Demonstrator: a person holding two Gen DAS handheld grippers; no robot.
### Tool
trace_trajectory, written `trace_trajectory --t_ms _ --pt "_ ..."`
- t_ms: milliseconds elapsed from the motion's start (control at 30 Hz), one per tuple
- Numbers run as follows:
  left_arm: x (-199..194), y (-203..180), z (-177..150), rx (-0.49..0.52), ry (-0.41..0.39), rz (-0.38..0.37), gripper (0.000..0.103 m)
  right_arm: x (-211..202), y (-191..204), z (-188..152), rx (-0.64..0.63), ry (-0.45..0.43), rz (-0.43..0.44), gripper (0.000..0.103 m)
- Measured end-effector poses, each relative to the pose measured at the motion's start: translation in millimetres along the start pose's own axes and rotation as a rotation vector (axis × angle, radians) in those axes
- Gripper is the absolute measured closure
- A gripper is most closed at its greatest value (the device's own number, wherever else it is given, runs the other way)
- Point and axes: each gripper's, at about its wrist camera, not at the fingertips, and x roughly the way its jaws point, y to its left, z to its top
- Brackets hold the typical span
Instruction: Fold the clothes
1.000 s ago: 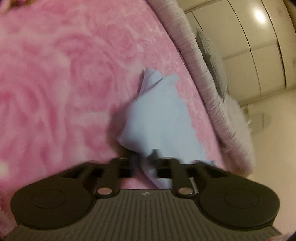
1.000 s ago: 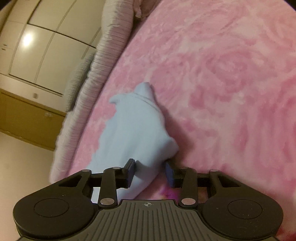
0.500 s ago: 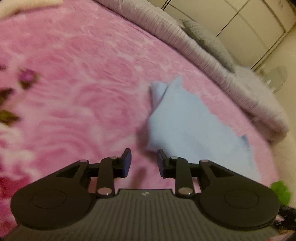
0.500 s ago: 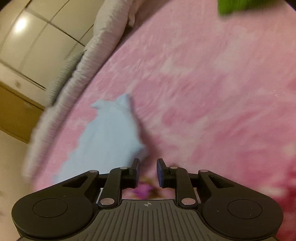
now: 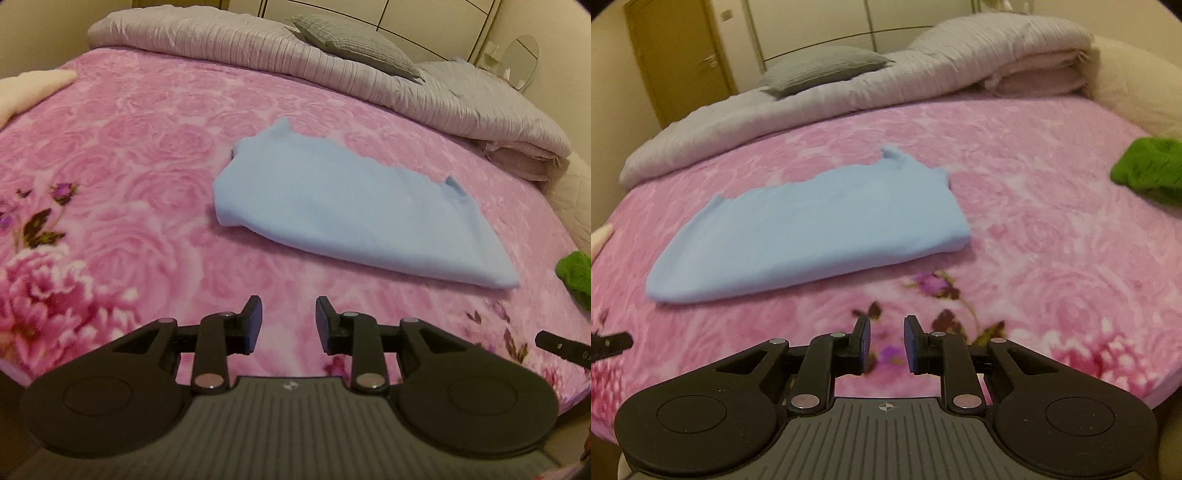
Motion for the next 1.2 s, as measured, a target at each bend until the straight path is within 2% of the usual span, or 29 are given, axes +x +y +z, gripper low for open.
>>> trace_trajectory --t_ms 300,700,1200 --pt "-28 -18 -24 0.068 0.005 0.062 0.074 -20 -2 -16 0.008 0.003 -0.024 0.082" --pt "-56 -7 -42 0.074 -0.034 0.113 0.074 -24 11 -22 -0.020 0.013 -0.008 0.082" --pt "-53 -6 -54 0.049 -0.014 0.133 0.074 -15 21 -20 -0.068 0.036 0.005 0.082"
